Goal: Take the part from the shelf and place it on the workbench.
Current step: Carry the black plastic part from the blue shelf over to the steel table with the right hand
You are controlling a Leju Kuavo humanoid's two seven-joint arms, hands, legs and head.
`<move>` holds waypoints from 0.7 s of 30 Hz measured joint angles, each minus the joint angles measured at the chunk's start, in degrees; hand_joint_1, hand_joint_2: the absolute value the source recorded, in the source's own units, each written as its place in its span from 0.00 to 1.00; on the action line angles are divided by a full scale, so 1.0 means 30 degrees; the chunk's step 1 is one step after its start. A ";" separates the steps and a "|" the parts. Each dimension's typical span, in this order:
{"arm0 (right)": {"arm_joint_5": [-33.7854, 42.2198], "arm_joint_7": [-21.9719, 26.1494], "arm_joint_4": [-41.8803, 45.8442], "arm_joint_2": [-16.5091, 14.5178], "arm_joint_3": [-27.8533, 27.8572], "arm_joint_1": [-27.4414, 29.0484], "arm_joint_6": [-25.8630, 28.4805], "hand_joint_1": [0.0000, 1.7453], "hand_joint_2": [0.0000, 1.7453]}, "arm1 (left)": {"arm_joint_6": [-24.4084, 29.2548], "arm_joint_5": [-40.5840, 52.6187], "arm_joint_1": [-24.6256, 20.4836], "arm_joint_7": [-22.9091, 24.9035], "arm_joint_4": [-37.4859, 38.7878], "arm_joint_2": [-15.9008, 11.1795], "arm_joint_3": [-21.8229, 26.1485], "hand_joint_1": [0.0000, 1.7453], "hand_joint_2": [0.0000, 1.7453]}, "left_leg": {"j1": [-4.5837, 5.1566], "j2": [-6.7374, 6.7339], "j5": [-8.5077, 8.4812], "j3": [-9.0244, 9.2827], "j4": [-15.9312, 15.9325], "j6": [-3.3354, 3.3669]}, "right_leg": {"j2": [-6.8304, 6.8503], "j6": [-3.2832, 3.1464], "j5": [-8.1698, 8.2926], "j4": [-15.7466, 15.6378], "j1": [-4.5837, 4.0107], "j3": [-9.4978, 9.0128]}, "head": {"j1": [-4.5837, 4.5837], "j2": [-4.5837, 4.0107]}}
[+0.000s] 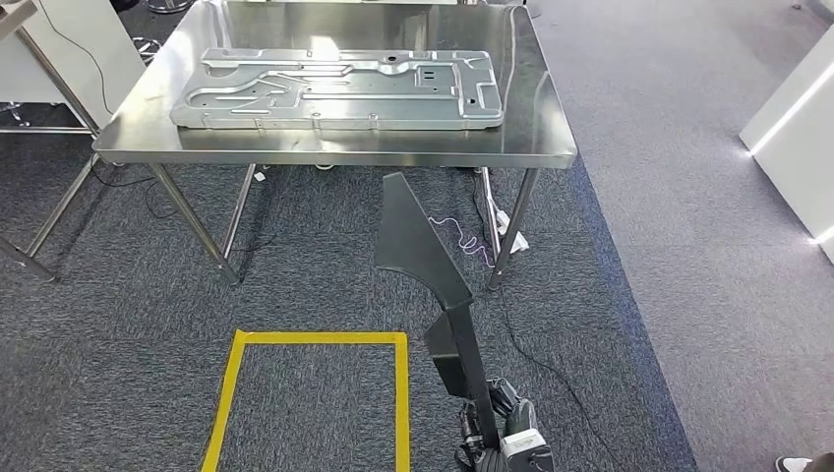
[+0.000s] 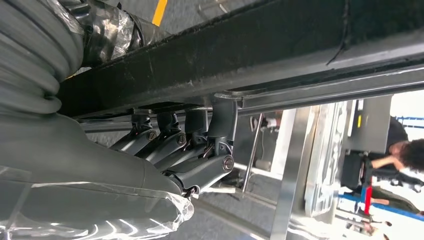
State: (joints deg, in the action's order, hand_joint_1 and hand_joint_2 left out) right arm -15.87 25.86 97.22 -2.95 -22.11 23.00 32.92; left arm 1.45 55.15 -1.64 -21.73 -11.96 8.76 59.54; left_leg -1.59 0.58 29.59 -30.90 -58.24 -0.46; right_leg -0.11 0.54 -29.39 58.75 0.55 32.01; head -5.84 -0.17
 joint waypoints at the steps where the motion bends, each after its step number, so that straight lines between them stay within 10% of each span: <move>1: -0.0007 -0.0013 -0.0018 0.0031 -0.0056 -0.0023 0.0056 1.00 1.00 | -0.0031 0.0000 -0.0014 0.0000 0.0000 -0.0009 0.0020 0.00 0.00 | -0.0029 -0.0023 0.0042 0.0107 -0.0025 -0.0123 | -0.0001 -0.0140 0.0030 -0.0106 0.0014 -0.0133 | -0.0002 0.0000; 3: -0.0020 -0.0022 -0.0060 0.0066 -0.0137 -0.0054 0.0115 1.00 1.00 | -0.0076 0.0002 -0.0047 -0.0002 0.0000 -0.0042 0.0047 0.00 0.00 | -0.0054 -0.0065 0.0422 -0.0170 -0.0944 -0.0251 | 0.0038 -0.0436 0.0076 -0.0343 0.0087 -0.0523 | 0.0004 0.0000; 6: -0.0042 -0.0038 -0.0160 0.0086 -0.0180 -0.0105 0.0211 1.00 1.00 | -0.0124 0.0007 -0.0020 0.0009 0.0000 -0.0067 0.0109 0.00 0.00 | -0.0033 -0.0080 0.1638 -0.2347 -0.4602 -0.0292 | 0.0171 -0.0691 -0.0277 -0.0415 0.0041 -0.1078 | 0.0013 0.0000; 8: -0.0075 -0.0053 -0.0246 0.0086 -0.0186 -0.0132 0.0277 1.00 1.00 | -0.0137 0.0013 0.0079 0.0040 0.0000 -0.0087 0.0186 0.00 0.00 | -0.0004 -0.0080 0.1226 -0.3370 -0.5503 -0.0282 | 0.0166 -0.0708 -0.0703 -0.0414 -0.0028 -0.1559 | 0.0013 0.0000; 12: -0.0465 -0.0237 -0.0333 0.0086 -0.0198 -0.0186 0.0579 1.00 1.00 | -0.0146 0.0062 0.0167 0.0115 0.0000 -0.0157 0.0324 0.00 0.00 | 0.0156 -0.0150 -0.1513 -0.2317 -0.1694 0.0045 | 0.0126 -0.0434 -0.1711 -0.0438 -0.0092 -0.2665 | 0.0013 0.0002; 16: -0.0780 -0.0394 -0.0393 0.0100 -0.0233 -0.0275 0.0819 1.00 1.00 | -0.0151 0.0146 0.0125 0.0160 0.0000 -0.0157 0.0344 0.00 0.00 | 0.0272 -0.0109 -0.0968 -0.1488 -0.0747 0.0581 | 0.0133 0.0088 -0.1683 -0.0221 -0.0109 -0.3142 | 0.0004 0.0007; 19: -0.1041 -0.0500 -0.0428 0.0155 -0.0271 -0.0296 0.0966 1.00 1.00 | -0.0157 0.0173 0.0139 0.0171 0.0000 -0.0149 0.0351 0.00 0.00 | 0.0165 -0.0070 -0.0546 -0.0329 -0.0109 0.0920 | 0.0093 0.0312 -0.1113 0.2704 -0.0050 -0.1460 | -0.0013 0.0004; 21: -0.1665 -0.0865 -0.0448 0.0179 -0.0291 -0.0302 0.1209 1.00 1.00 | -0.0155 0.0273 0.0127 0.0173 0.0000 -0.0158 0.0370 0.00 0.00 | 0.0163 -0.0014 -0.0194 0.0465 0.0253 0.0999 | 0.0068 0.0372 -0.1982 0.4578 -0.0005 0.0409 | -0.0013 0.0004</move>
State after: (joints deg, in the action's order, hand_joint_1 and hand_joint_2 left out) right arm -20.86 23.27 95.88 -2.41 -22.98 22.09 36.55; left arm 0.99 55.96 -1.26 -21.21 -11.96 8.29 60.65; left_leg -1.10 0.54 29.01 -29.50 -57.48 2.54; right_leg 0.09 1.66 -35.34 72.48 0.54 33.23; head -5.88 -0.16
